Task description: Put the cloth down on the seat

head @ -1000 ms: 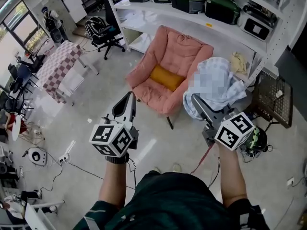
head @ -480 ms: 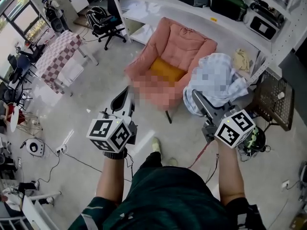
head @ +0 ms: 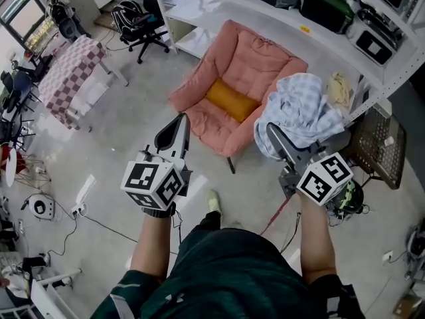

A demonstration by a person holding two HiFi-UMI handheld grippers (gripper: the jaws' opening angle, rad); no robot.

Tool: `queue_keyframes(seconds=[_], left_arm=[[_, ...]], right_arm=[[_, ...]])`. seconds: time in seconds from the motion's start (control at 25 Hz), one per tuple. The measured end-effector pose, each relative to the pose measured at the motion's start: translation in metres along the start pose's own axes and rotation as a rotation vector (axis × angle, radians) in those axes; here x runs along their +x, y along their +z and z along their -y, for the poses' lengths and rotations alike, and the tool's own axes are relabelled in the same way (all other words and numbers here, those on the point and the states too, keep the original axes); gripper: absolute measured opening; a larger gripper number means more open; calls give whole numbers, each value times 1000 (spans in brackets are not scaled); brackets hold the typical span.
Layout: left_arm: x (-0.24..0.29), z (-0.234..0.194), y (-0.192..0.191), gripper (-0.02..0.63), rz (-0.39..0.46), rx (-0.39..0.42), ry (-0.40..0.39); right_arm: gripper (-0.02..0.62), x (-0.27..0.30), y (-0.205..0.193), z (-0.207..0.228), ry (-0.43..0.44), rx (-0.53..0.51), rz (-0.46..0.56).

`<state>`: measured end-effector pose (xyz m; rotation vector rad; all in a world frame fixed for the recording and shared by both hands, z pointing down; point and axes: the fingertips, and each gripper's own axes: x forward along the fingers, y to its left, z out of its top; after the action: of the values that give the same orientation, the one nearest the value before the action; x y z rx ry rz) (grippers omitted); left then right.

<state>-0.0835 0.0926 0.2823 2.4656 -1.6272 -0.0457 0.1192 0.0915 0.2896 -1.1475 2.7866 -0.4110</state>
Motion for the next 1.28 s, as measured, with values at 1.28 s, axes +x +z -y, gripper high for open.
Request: queue_keyframes(seconds=[1.28], left_arm=[[258, -151, -14, 3, -8, 0, -71]], right_arm=[[164, 242, -44, 186, -47, -20, -167]])
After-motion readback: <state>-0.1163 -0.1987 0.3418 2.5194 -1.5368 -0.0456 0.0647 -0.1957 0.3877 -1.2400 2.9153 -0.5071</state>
